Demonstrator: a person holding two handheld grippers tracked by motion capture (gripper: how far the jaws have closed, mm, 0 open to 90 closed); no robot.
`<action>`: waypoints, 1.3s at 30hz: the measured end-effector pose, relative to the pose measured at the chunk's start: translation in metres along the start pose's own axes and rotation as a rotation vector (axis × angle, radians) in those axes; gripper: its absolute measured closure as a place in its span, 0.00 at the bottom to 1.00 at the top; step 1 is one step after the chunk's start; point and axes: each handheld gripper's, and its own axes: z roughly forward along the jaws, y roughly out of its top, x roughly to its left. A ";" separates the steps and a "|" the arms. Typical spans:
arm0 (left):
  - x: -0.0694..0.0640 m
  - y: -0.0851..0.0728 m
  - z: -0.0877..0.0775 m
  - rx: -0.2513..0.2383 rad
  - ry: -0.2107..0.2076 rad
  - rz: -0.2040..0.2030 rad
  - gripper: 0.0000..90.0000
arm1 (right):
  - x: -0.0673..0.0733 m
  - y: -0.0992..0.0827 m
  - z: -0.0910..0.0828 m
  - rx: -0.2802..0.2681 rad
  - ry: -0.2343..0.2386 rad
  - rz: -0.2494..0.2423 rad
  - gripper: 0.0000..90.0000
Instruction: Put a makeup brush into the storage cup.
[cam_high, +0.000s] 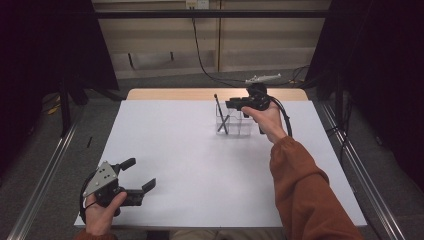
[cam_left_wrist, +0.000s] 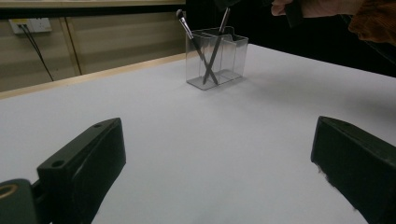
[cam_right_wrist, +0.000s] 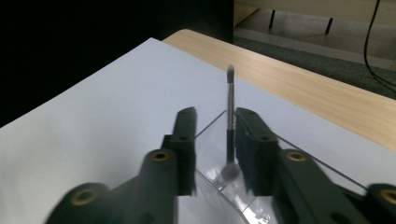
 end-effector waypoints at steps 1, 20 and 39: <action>0.000 0.000 0.000 0.001 0.002 0.000 0.03 | 0.000 0.000 -0.001 -0.007 -0.008 -0.001 0.69; 0.000 -0.001 0.003 -0.043 0.048 -0.034 0.04 | -0.004 -0.024 -0.018 -0.124 -0.040 0.008 0.06; 0.002 -0.002 -0.001 -0.060 0.063 -0.047 0.04 | 0.004 -0.050 -0.043 -0.182 -0.081 0.016 0.01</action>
